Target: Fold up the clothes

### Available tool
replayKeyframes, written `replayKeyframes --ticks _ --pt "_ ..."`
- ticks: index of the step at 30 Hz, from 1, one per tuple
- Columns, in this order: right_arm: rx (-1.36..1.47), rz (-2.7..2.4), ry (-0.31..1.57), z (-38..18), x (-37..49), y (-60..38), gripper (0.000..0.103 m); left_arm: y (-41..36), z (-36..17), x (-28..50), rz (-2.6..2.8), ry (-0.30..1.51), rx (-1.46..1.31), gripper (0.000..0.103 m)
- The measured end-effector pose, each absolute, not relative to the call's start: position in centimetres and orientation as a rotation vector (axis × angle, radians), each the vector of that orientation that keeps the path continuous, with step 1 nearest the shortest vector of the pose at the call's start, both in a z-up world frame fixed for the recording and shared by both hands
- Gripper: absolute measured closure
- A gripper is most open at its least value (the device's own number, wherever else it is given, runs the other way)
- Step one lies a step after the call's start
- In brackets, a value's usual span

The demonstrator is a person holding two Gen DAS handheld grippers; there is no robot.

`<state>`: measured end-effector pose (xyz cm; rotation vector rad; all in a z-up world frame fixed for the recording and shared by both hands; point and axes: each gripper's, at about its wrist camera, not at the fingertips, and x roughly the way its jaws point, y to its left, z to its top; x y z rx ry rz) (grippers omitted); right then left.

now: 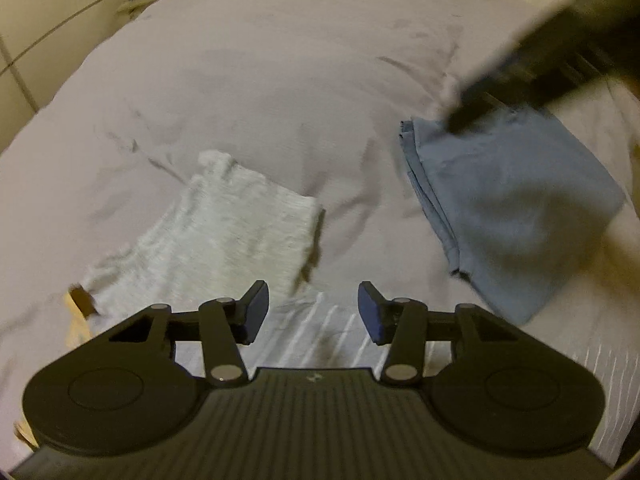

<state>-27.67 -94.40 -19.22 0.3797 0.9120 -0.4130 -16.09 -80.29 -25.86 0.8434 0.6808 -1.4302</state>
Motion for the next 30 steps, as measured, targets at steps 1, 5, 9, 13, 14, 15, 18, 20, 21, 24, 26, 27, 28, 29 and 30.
replayKeyframes --ticks 1,5,9,13,14,15,18,20,21,24,26,27,28,29,30 --pt "0.357 -0.370 0.904 -19.4 -26.8 -95.7 0.066 -80.7 -26.4 -16.4 -1.397 0.699 0.836 0.059" --pt "0.283 -0.214 0.900 -20.6 -23.8 -100.5 0.066 -82.5 -28.5 -18.1 -1.260 0.768 0.818 0.062" --pt "0.243 -0.110 0.921 -21.7 -22.3 -103.5 0.066 -85.5 -30.8 -20.7 -1.195 0.737 0.880 0.067" --pt "0.223 -0.050 0.952 -23.4 -22.1 -104.8 0.066 -88.4 -32.9 -21.1 -1.147 0.707 0.913 0.069" --pt "0.220 -0.041 0.961 -23.8 -22.1 -104.9 0.066 -88.9 -33.3 -20.8 -1.147 0.707 0.907 0.069" --pt "0.218 -0.031 0.969 -24.2 -22.1 -105.0 0.066 -89.4 -33.6 -20.4 -1.150 0.713 0.900 0.069" --pt "0.206 -0.018 0.990 -25.1 -22.2 -105.0 0.066 -90.2 -34.0 -18.9 -1.137 0.714 0.867 0.069" --pt "0.197 -0.013 0.998 -25.5 -22.2 -104.9 0.066 -90.2 -33.7 -17.2 -1.106 0.730 0.810 0.069" --pt "0.194 -0.008 1.001 -25.5 -22.2 -104.9 0.066 -90.0 -33.6 -16.3 -1.091 0.743 0.777 0.069" --pt "0.163 0.015 1.010 -25.8 -21.5 -104.5 0.066 -89.4 -33.4 -13.6 -1.085 0.806 0.658 0.069" --pt "0.141 0.036 1.015 -26.0 -20.8 -104.1 0.066 -89.1 -33.4 -12.4 -1.097 0.835 0.605 0.069" --pt "0.131 0.047 1.016 -26.2 -20.4 -103.8 0.066 -88.9 -33.5 -11.9 -1.104 0.847 0.580 0.069" --pt "0.115 0.060 1.018 -26.3 -20.0 -103.5 0.066 -88.6 -33.5 -11.5 -1.109 0.855 0.559 0.069" --pt "0.091 0.075 1.022 -26.5 -19.5 -103.0 0.066 -88.5 -33.5 -11.3 -1.107 0.849 0.560 0.069" --pt "0.065 0.088 1.025 -26.7 -19.1 -102.5 0.066 -88.3 -33.4 -11.3 -1.102 0.836 0.575 0.069"
